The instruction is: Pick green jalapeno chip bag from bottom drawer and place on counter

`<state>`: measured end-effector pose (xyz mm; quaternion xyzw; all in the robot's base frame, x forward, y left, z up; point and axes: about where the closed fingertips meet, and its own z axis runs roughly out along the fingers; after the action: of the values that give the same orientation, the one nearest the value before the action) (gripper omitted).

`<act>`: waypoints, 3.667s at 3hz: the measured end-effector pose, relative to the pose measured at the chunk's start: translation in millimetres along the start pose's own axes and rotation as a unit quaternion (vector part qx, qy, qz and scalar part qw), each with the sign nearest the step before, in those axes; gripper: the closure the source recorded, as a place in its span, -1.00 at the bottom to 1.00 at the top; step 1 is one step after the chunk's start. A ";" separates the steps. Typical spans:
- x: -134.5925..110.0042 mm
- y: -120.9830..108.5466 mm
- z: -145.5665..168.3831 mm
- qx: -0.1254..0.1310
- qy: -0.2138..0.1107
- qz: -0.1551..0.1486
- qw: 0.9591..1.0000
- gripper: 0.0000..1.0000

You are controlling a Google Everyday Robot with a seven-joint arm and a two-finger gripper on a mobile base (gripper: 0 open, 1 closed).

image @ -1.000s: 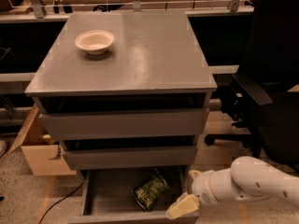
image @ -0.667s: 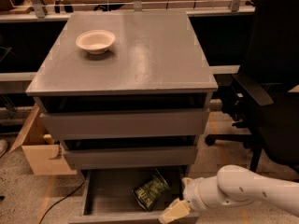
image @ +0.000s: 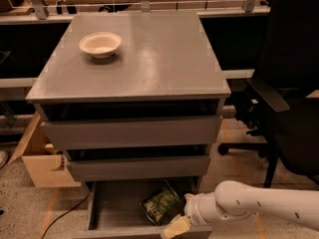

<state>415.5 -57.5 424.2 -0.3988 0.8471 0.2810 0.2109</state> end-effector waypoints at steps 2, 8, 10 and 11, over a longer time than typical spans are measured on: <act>7.7 -45.8 64.9 0.006 0.033 -0.034 0.999 -1.00; 36.3 -180.3 224.0 0.064 -0.006 -0.039 0.997 -1.00; 53.0 -191.7 246.0 0.062 0.007 -0.026 0.998 -0.22; 58.7 -192.5 249.9 0.059 0.012 -0.022 0.998 0.25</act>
Offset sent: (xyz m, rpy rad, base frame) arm 0.0754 0.0206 -0.1180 -0.1134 -0.0428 0.1059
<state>566.8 -30.1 142.7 -0.4074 0.8558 0.2209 0.2298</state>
